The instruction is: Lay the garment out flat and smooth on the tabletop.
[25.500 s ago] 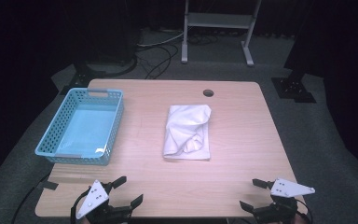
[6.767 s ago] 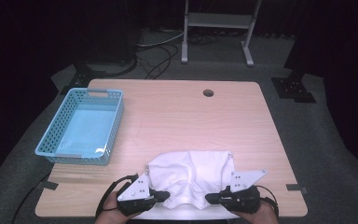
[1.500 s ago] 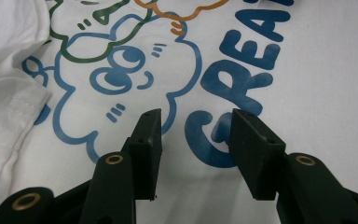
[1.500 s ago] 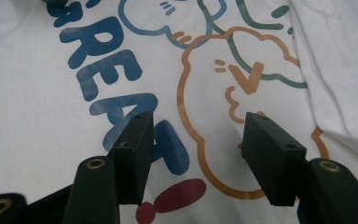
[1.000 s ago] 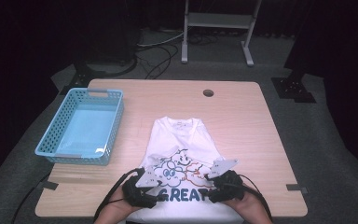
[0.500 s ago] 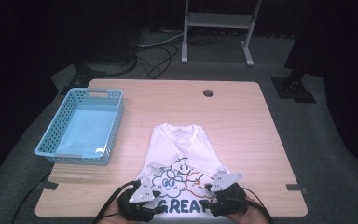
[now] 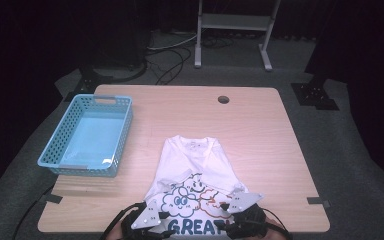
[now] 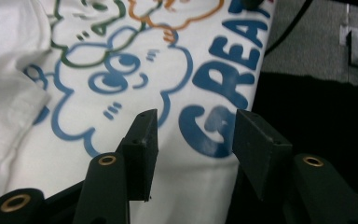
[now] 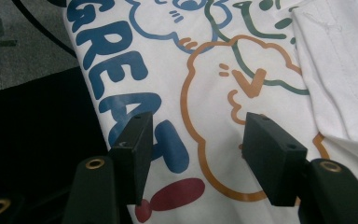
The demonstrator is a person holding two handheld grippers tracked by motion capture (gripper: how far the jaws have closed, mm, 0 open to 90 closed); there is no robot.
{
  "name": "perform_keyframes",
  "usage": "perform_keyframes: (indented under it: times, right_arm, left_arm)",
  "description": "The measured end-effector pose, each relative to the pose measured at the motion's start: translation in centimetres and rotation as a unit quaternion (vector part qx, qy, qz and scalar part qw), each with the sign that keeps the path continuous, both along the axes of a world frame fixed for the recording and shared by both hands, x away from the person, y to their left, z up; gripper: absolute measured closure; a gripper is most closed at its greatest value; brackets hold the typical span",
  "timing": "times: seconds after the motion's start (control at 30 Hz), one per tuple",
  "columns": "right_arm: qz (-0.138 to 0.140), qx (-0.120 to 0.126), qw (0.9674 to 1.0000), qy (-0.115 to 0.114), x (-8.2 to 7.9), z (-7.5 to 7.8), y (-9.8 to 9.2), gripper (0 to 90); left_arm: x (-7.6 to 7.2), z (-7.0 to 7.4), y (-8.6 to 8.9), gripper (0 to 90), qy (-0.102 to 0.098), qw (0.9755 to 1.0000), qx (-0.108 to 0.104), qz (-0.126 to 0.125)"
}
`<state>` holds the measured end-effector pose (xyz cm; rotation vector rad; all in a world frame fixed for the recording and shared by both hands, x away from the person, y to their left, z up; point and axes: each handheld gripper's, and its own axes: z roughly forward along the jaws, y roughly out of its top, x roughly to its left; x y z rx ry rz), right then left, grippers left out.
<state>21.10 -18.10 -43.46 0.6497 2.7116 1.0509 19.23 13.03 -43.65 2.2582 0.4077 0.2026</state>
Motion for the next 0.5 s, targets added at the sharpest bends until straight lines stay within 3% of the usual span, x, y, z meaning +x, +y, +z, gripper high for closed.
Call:
perform_keyframes:
  times: [0.1,0.23,0.33,0.5]
  right_arm:
    - [0.002,-0.005,1.0000,0.002,0.0,0.0,0.0,30.5]
    - [-0.001,-0.003,1.0000,-0.006,-0.1,-0.1,-0.9,27.3]
    - [-0.012,0.018,0.9998,0.001,0.0,0.2,-2.3,26.3]
    - [-0.045,0.055,0.9974,0.008,-0.1,0.5,-5.1,23.0]
  left_arm:
    - [0.3,0.5,-0.1,45.7,-0.010,0.9994,-0.031,0.010]
    - [1.2,1.2,-0.5,39.0,-0.024,0.9987,-0.040,0.020]
    - [1.9,1.3,-0.7,35.7,-0.023,0.9978,-0.059,0.021]
    - [2.7,1.1,-1.0,31.6,-0.023,0.9977,-0.056,0.029]
